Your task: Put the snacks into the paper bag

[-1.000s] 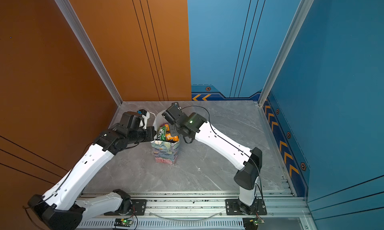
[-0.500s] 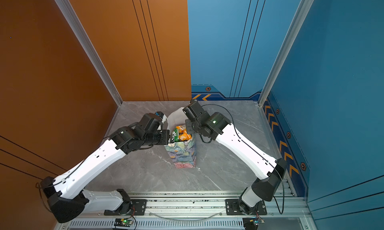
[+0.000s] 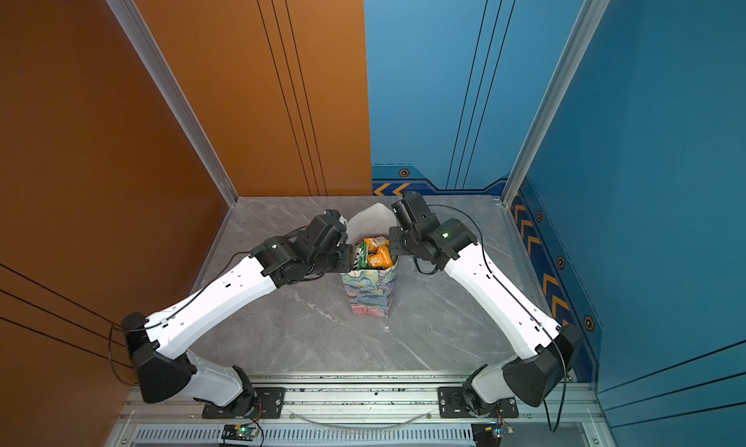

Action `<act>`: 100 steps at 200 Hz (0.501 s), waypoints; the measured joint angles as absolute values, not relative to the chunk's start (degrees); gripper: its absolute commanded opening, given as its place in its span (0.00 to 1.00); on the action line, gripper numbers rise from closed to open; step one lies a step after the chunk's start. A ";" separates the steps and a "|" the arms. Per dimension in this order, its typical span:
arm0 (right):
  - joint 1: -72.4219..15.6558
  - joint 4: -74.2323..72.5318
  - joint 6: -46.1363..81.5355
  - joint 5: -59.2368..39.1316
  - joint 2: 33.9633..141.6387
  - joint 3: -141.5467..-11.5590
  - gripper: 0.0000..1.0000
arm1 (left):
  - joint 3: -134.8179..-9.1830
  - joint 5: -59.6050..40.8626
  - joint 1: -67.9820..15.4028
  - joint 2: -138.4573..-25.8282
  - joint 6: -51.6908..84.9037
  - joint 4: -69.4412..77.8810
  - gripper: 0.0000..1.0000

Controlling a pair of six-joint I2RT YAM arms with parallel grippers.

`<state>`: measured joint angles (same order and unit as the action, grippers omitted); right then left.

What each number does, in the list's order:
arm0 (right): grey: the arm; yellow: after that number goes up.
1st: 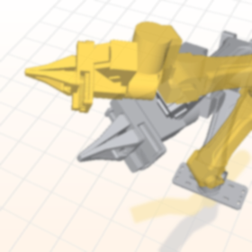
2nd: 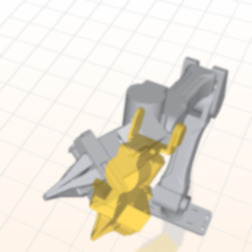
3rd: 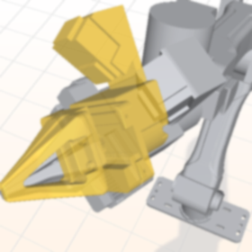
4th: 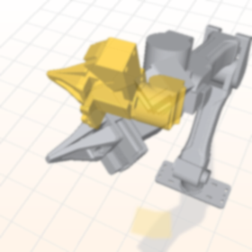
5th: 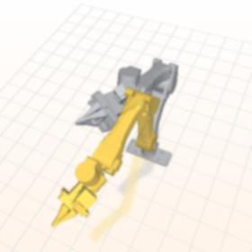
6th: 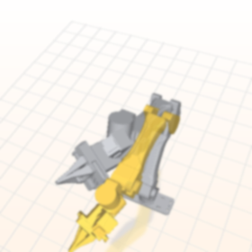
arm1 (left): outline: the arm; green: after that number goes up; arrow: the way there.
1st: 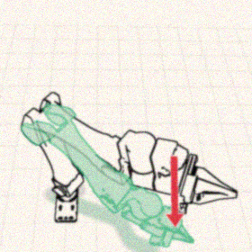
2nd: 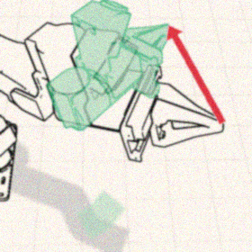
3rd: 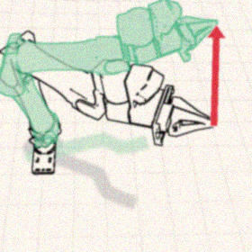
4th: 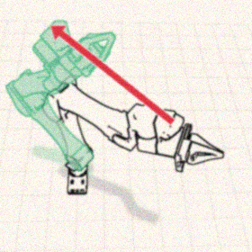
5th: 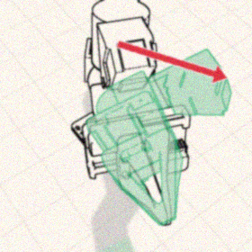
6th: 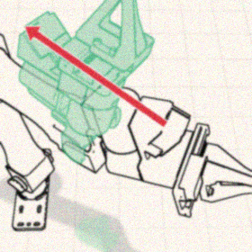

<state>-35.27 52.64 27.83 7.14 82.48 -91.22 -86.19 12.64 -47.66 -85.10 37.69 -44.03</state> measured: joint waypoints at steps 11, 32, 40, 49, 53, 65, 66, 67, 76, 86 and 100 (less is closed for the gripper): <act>-35.05 51.83 27.83 6.68 82.06 -90.43 0.00 | -86.19 12.71 -48.10 -85.10 37.98 -43.86 0.09; -34.81 50.76 27.86 5.89 81.56 -89.03 0.00 | -87.07 12.69 -48.21 -85.08 38.83 -42.59 0.15; -34.81 50.09 27.88 5.72 81.52 -88.58 0.00 | -87.48 12.64 -48.21 -84.97 39.16 -42.09 0.22; -34.81 49.39 27.88 5.65 81.52 -88.18 0.01 | -87.94 12.62 -48.21 -84.75 39.94 -41.52 0.29; -34.81 49.19 27.88 5.58 81.52 -88.09 0.01 | -88.09 12.64 -48.25 -84.66 39.77 -41.39 0.31; -34.81 48.71 27.88 5.54 81.52 -87.88 0.03 | -88.68 12.64 -48.25 -84.42 40.36 -41.41 0.35; -34.81 48.73 27.88 5.54 81.52 -87.88 0.03 | -88.75 12.64 -48.25 -84.42 40.53 -41.39 0.35; -34.81 48.71 27.88 5.54 81.52 -87.88 0.04 | -88.77 12.62 -48.25 -84.42 40.64 -41.39 0.36; -34.76 48.40 27.88 5.54 81.47 -87.77 0.06 | -89.14 12.67 -48.25 -84.29 40.99 -41.47 0.38; -34.70 48.34 27.88 5.54 81.38 -87.70 0.09 | -89.38 12.67 -48.25 -84.09 41.01 -41.65 0.40; -34.70 48.18 28.03 5.54 81.12 -87.66 0.15 | -89.38 12.69 -48.23 -83.66 41.50 -41.98 0.43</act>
